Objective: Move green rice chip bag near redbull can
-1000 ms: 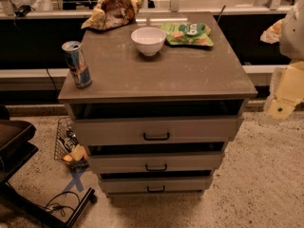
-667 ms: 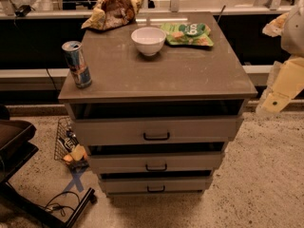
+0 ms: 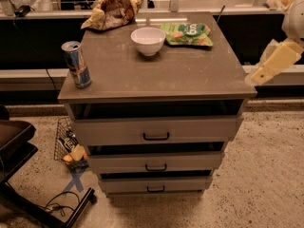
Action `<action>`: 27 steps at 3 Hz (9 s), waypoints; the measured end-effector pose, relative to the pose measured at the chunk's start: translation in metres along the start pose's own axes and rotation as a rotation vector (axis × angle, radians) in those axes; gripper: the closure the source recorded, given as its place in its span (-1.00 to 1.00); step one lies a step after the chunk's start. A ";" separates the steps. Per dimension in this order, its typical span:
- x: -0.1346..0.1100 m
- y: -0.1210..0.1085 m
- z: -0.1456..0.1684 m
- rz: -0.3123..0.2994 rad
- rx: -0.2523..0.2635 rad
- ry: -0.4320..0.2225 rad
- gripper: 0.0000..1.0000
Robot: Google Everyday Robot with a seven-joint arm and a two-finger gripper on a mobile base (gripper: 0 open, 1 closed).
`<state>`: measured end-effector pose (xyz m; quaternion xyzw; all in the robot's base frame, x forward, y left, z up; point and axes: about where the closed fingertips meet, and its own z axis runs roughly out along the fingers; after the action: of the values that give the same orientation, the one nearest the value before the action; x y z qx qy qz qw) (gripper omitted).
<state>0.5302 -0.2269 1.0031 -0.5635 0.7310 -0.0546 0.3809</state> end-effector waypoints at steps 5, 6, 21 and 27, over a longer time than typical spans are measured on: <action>-0.026 -0.145 0.085 -0.010 0.283 -0.263 -1.00; -0.011 -0.184 0.131 0.068 0.285 -0.283 -1.00; -0.054 -0.233 0.280 0.207 0.169 -0.286 1.00; 0.017 -0.169 0.203 0.206 0.037 -0.158 1.00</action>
Offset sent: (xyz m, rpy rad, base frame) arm 0.0636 0.0023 0.0286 0.1088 -0.2278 0.0697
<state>0.7869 -0.2316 0.9378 -0.4806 0.7517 0.0160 0.4513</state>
